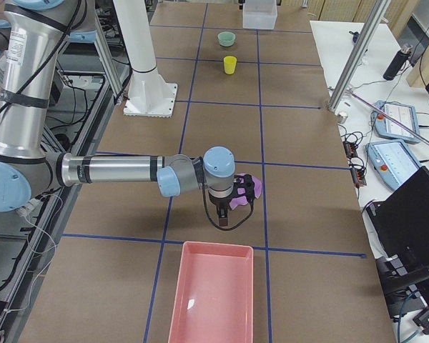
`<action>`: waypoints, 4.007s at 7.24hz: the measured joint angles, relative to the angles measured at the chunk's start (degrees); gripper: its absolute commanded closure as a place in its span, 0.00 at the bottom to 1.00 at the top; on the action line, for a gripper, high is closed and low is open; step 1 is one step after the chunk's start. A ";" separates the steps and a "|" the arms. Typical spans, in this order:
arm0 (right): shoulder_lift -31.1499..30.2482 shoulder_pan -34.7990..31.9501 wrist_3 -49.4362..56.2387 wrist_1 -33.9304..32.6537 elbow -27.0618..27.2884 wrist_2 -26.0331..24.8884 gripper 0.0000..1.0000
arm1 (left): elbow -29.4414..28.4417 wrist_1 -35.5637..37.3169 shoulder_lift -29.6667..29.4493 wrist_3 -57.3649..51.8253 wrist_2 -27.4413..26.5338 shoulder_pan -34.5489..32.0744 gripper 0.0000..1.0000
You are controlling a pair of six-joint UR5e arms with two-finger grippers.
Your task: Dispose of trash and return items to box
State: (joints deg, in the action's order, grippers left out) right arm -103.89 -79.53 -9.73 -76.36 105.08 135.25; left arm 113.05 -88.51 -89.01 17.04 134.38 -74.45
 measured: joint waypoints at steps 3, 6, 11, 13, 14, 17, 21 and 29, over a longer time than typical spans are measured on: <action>0.30 2.39 -2.44 2.49 0.08 -0.46 0.00 | 0.78 -1.10 -0.62 4.73 0.11 1.33 0.02; 0.51 6.60 -10.12 8.24 0.04 -0.91 0.00 | 1.39 -5.29 -4.59 18.30 -1.15 11.24 0.02; 1.83 10.48 -11.64 9.24 -0.07 -2.43 0.00 | -4.48 -6.58 -14.57 36.82 -11.16 29.38 0.11; 2.07 10.99 -11.76 9.21 -0.54 -2.43 0.00 | -5.61 -6.59 -15.38 37.98 -11.62 31.64 0.29; 2.40 11.11 -11.83 9.21 -0.95 -2.39 0.00 | -5.93 -6.61 -15.75 38.79 -12.35 32.65 0.48; 3.41 11.38 -12.16 9.21 -1.60 -2.42 0.00 | -6.81 -6.65 -16.98 40.83 -13.83 34.34 1.00; 8.13 15.69 -16.82 9.24 -3.10 -6.13 0.00 | -4.78 -6.55 -17.10 42.61 -13.21 33.35 1.00; 16.77 21.94 -24.61 9.21 -8.73 -9.11 0.00 | -2.83 1.54 -8.24 8.42 -6.92 0.29 1.00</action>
State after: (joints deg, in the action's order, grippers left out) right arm -87.12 -57.59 -34.34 -67.15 96.34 126.14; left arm 110.22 -86.97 -97.26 25.46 127.46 -74.16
